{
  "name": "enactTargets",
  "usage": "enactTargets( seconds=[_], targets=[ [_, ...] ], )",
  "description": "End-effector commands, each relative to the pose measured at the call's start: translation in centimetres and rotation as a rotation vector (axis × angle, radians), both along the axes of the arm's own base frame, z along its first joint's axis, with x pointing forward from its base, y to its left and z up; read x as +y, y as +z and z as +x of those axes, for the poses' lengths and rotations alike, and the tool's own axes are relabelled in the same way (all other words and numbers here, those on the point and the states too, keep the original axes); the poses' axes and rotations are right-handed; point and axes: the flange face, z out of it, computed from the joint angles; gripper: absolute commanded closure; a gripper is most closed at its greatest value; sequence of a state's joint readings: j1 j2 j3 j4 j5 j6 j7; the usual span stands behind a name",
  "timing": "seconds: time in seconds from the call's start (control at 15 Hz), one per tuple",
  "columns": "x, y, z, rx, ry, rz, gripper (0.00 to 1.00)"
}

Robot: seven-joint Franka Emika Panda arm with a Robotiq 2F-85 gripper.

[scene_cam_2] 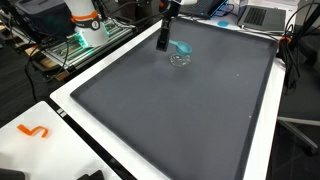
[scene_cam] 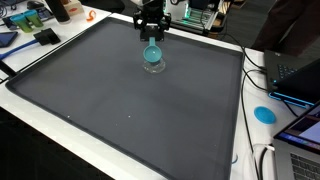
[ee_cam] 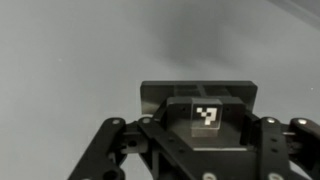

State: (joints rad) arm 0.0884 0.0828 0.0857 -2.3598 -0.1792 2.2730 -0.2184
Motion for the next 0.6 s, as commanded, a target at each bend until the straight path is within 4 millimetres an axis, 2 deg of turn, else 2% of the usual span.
enactTargets(
  seconds=[0.0, 0.27, 0.53],
  targets=[
    [0.5, 1.7, -0.8, -0.045, -0.007, 0.005, 0.69],
    [1.9, 3.4, -0.8, -0.083, -0.001, 0.006, 0.69],
    [4.4, 4.9, -0.5, -0.125, -0.02, -0.01, 0.69]
  ],
)
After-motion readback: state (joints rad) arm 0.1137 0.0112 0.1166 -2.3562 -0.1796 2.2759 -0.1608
